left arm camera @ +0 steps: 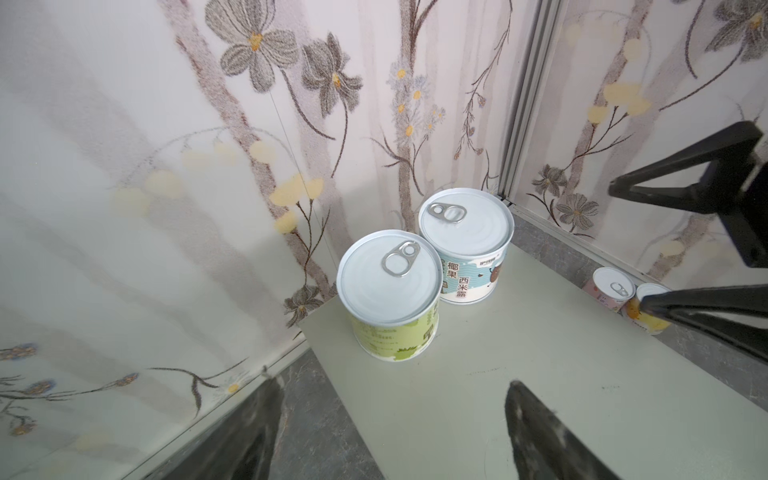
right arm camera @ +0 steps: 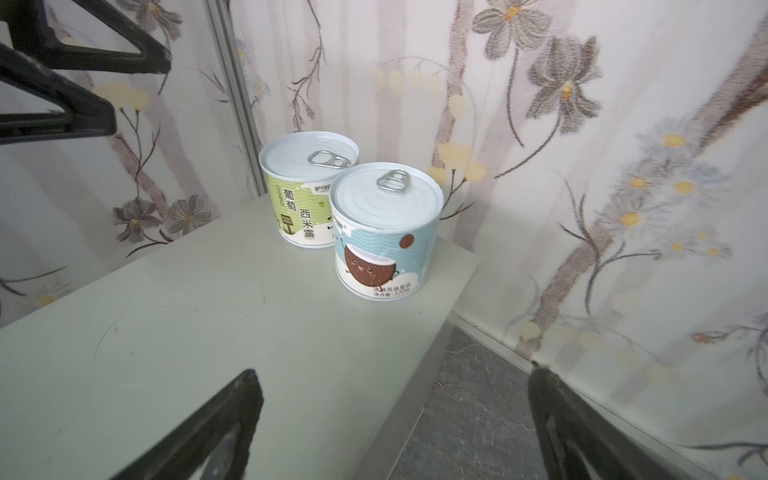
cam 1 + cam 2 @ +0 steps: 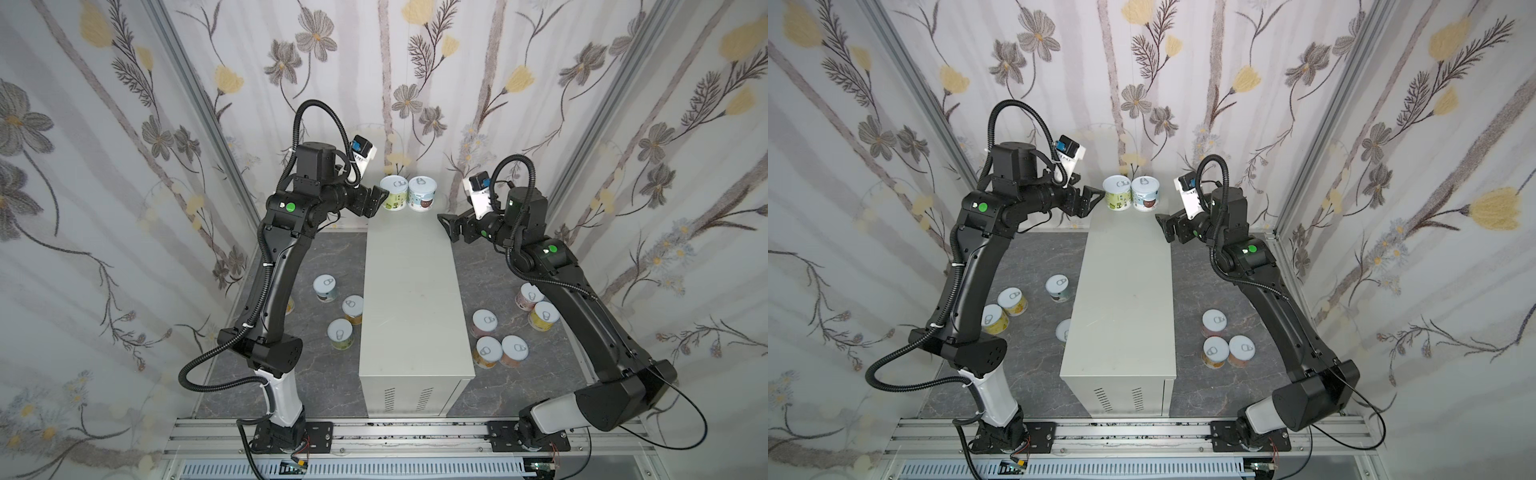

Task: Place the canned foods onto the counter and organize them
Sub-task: 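Lower the right gripper to the floor's yellow can while the left arm withdraws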

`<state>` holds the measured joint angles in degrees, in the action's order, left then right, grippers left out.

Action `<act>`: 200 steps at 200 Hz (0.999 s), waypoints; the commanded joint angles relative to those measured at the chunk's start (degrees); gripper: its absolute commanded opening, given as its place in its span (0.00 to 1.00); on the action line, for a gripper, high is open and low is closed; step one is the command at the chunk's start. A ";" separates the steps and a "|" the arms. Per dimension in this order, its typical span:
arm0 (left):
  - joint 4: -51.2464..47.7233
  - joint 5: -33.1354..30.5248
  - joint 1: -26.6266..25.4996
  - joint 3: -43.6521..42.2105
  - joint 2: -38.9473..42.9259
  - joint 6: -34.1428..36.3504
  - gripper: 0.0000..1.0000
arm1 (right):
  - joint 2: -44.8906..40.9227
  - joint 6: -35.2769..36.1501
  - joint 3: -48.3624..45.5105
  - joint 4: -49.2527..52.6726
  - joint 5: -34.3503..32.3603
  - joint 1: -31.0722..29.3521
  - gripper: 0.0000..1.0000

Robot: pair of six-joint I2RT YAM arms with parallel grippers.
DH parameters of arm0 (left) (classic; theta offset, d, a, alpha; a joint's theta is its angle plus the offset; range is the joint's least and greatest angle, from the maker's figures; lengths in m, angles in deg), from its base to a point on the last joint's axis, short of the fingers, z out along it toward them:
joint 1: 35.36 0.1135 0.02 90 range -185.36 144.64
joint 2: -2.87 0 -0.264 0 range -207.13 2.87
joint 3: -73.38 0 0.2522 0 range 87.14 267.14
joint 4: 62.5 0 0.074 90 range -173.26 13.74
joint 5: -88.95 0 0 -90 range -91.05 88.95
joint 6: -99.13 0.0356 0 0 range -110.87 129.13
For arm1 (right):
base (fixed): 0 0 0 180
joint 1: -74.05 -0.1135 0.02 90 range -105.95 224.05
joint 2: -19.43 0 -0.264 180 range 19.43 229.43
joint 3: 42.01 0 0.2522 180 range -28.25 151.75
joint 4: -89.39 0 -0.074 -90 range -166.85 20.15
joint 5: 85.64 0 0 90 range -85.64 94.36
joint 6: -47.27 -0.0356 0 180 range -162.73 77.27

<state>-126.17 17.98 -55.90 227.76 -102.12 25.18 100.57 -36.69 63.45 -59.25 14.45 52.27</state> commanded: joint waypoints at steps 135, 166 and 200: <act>4.50 -2.49 2.13 -11.49 10.92 4.69 0.91 | -16.96 -32.59 -31.69 22.25 -12.96 38.06 1.00; 3.77 -1.48 3.09 -12.70 10.99 5.87 0.92 | -9.92 -25.01 -31.76 20.71 -12.28 42.58 1.00; 3.93 -1.45 3.77 -14.52 11.81 5.92 0.93 | -0.99 -18.92 -31.85 19.88 -11.11 44.15 1.00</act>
<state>-123.37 15.66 -52.51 214.21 -91.19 29.95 94.87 -62.11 31.78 -37.24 1.59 95.37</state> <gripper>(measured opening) 0.930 0.997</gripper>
